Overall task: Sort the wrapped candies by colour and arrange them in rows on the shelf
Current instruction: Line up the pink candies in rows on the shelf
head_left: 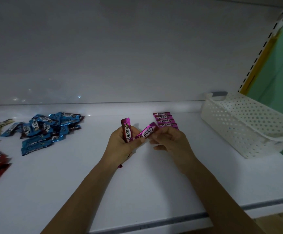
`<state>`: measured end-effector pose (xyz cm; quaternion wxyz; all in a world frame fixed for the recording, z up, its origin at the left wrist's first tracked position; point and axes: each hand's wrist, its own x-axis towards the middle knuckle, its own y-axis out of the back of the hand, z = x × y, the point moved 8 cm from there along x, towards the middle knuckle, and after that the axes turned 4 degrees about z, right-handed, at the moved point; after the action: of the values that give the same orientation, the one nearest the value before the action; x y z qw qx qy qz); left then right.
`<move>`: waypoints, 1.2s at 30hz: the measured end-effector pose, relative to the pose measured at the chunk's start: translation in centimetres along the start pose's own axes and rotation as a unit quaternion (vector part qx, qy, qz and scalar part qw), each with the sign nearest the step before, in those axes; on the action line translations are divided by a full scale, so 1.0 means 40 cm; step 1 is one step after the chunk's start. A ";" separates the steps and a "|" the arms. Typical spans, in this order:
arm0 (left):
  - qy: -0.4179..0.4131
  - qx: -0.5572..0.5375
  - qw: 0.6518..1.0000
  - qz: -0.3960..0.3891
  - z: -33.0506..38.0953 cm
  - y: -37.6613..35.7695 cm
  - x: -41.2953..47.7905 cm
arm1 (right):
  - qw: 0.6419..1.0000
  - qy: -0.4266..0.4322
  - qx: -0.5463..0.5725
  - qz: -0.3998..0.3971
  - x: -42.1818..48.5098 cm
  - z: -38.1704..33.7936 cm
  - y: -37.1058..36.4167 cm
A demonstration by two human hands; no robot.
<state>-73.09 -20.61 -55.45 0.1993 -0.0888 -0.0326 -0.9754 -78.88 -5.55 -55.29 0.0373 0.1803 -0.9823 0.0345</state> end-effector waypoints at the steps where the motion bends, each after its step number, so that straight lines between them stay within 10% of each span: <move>1: 0.005 0.004 1.000 -0.001 -0.002 -0.002 0.000 | 1.000 0.007 0.019 0.020 0.004 -0.006 0.012; 11: 0.007 0.024 1.000 0.000 -0.006 -0.010 -0.003 | 0.994 0.059 -0.046 0.073 0.011 -0.013 0.028; 15: 0.013 0.018 0.998 0.058 -0.009 0.011 0.000 | 0.886 0.197 -0.420 -0.003 0.002 0.004 -0.008; 21: 0.027 -0.018 0.995 0.095 -0.004 0.027 0.000 | 0.771 0.286 -0.560 0.105 -0.020 -0.068 0.013; 26: 0.024 -0.035 0.994 0.101 -0.004 0.028 0.001 | 0.678 0.274 -0.681 0.027 -0.082 -0.019 -0.094; 36: 0.034 -0.078 0.988 0.130 -0.010 0.047 0.004 | 0.722 0.091 -0.682 -0.069 0.146 0.026 -0.174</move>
<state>-72.55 -22.44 -55.77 0.3176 -0.0739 0.0620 -0.9433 -81.88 -14.19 -55.45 0.2417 0.1694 -0.7170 -0.6315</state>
